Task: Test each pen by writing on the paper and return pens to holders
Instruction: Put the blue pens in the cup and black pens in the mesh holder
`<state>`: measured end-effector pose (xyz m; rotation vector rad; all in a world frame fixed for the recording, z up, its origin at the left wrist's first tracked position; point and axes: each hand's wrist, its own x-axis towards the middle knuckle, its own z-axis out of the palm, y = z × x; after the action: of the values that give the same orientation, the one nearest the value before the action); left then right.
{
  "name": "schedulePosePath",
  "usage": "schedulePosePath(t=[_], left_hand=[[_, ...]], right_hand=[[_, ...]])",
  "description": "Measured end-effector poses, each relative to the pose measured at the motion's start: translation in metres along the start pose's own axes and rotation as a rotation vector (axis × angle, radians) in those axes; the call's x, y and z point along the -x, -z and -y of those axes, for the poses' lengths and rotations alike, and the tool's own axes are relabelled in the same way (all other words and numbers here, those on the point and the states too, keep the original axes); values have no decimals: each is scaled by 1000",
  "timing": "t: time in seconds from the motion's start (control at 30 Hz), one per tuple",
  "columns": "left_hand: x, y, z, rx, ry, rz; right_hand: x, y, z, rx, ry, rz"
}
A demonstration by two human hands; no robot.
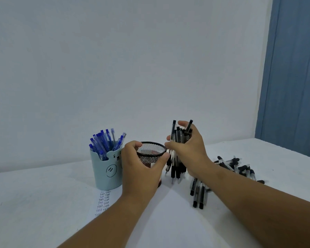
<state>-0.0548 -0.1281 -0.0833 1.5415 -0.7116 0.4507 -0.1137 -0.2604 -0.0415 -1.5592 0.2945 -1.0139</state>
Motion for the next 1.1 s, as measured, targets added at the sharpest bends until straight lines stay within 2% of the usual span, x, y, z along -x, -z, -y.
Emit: schedulePosePath(t=[0.2, 0.33, 0.43, 0.57, 0.63, 0.77, 0.83, 0.93, 1.0, 1.1], left_hand=[[0, 0, 0, 15, 13, 20], [1, 0, -7, 70, 28, 44], [2, -2, -9, 69, 12, 76], [5, -3, -14, 69, -11, 114], [6, -3, -15, 72, -27, 109], [6, -2, -17, 59, -36, 67], [5, -2, -15, 65, -39, 13], [5, -1, -14, 69, -26, 19], [5, -1, -13, 63, -21, 37], [7, 0, -17, 47, -62, 64]], right_hand=[[-3, 2, 14, -150, 5, -56], [-16, 4, 54, -211, 211, -250], [-18, 4, 85, -379, 282, -272], [-5, -17, 81, -424, 152, -164], [4, -25, 62, -347, 57, -93], [10, -23, 36, 24, -22, 43], [7, -19, 36, 73, -91, 137], [-2, -11, 43, 38, -223, 304], [-12, -3, 49, 25, -221, 323], [-21, 16, 62, 144, -152, 320]])
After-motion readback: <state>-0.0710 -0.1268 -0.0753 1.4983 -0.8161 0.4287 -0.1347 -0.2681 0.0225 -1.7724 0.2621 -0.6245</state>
